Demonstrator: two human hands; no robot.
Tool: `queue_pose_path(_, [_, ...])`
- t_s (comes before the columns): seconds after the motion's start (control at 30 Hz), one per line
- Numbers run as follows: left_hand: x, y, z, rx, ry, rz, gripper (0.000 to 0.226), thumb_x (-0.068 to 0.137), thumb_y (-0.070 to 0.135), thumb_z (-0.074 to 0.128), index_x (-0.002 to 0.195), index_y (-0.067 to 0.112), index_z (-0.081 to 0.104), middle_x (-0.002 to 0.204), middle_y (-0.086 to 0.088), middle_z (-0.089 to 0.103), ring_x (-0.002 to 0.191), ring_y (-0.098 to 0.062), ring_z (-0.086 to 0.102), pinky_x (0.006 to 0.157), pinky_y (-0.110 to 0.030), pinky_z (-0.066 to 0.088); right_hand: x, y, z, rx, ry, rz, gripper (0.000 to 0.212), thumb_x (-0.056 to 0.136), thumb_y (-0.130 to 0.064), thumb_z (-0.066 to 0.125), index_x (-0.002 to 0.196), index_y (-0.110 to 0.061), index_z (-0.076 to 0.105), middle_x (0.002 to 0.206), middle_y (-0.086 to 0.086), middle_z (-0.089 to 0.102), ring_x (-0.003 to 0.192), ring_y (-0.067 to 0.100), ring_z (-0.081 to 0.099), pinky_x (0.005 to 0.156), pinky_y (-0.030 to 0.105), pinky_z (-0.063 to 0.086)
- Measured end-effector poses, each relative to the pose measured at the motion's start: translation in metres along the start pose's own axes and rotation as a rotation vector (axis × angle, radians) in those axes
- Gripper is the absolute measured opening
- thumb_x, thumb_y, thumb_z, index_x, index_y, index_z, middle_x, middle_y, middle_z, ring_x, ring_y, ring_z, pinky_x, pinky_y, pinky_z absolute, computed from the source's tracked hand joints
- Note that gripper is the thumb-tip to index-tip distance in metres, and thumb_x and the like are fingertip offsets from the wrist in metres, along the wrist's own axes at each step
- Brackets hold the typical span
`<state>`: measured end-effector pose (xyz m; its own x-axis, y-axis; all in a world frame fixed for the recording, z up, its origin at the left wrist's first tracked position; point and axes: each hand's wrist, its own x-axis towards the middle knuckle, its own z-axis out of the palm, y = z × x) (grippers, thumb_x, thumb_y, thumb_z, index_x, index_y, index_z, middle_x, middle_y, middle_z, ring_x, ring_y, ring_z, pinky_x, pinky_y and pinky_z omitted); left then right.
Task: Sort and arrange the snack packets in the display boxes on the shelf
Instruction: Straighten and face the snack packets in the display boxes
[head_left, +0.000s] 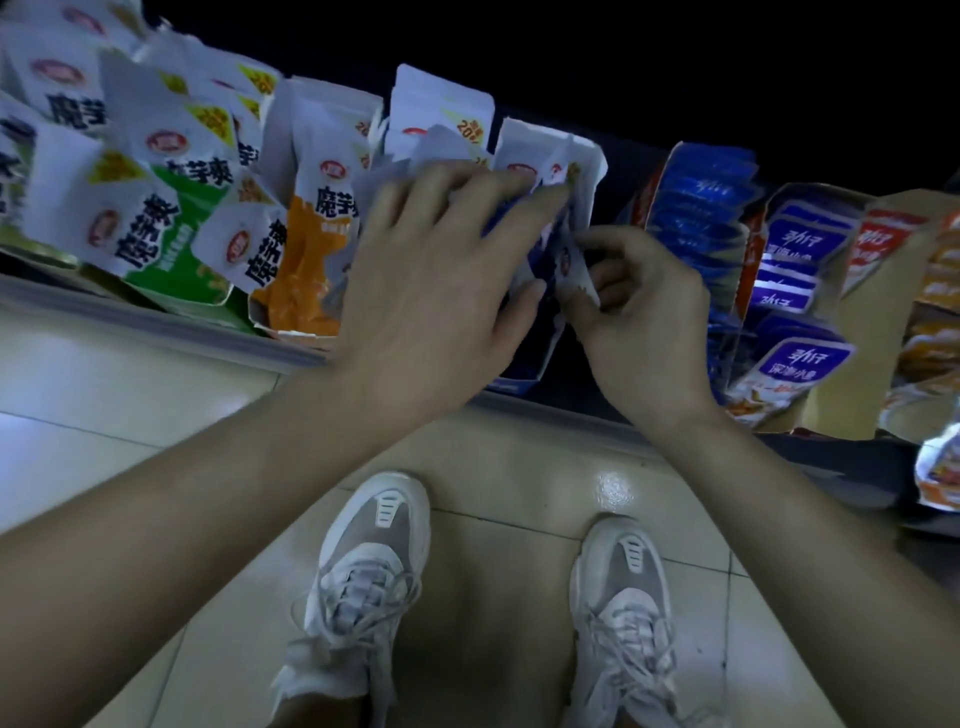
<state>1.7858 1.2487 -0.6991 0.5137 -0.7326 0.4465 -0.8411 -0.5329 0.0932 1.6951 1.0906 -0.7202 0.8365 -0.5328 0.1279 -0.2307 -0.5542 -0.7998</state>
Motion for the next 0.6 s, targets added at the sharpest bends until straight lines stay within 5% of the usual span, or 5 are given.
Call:
queue_pose_path(0.13, [0.031, -0.007, 0.012, 0.208, -0.172, 0.087, 0.060, 0.099, 0.057, 0.040, 0.148, 0.023, 0.047, 0.144, -0.009, 0.053, 0.128, -0.040, 0.044, 0.103, -0.053, 0.028, -0.002, 0.004, -0.004, 0.063, 0.022, 0.045, 0.033, 0.089, -0.007, 0.070, 0.115, -0.027, 0.062, 0.081, 0.001, 0.064, 0.069, 0.019, 0.065, 0.063, 0.043, 0.057])
queue_pose_path(0.27, [0.024, -0.024, 0.012, 0.166, -0.056, 0.033, 0.051, 0.098, 0.050, 0.045, 0.131, 0.017, 0.066, 0.118, -0.008, 0.069, 0.115, -0.036, 0.053, 0.093, -0.048, 0.028, -0.002, 0.007, -0.005, 0.081, 0.017, 0.057, 0.031, 0.090, -0.008, 0.069, 0.115, -0.025, 0.061, 0.083, 0.003, 0.063, 0.071, 0.023, 0.065, 0.063, 0.042, 0.057])
queue_pose_path(0.37, [0.008, -0.037, 0.013, 0.023, 0.051, -0.041, 0.035, 0.096, 0.041, 0.061, 0.115, 0.016, 0.077, 0.104, -0.005, 0.073, 0.101, -0.035, 0.060, 0.084, -0.045, 0.035, -0.002, 0.009, -0.005, 0.067, 0.034, 0.062, 0.035, 0.089, -0.010, 0.071, 0.120, -0.021, 0.061, 0.084, 0.001, 0.064, 0.075, 0.018, 0.065, 0.068, 0.030, 0.057])
queue_pose_path(0.6, [-0.005, -0.033, 0.014, -0.115, 0.140, -0.041, 0.024, 0.094, 0.036, 0.069, 0.107, 0.019, 0.080, 0.097, 0.000, 0.075, 0.094, -0.032, 0.064, 0.077, -0.042, 0.041, -0.001, 0.000, -0.004, 0.088, 0.072, 0.052, 0.022, 0.089, -0.005, 0.070, 0.100, -0.025, 0.071, 0.083, -0.013, 0.069, 0.073, 0.007, 0.064, 0.064, 0.014, 0.053])
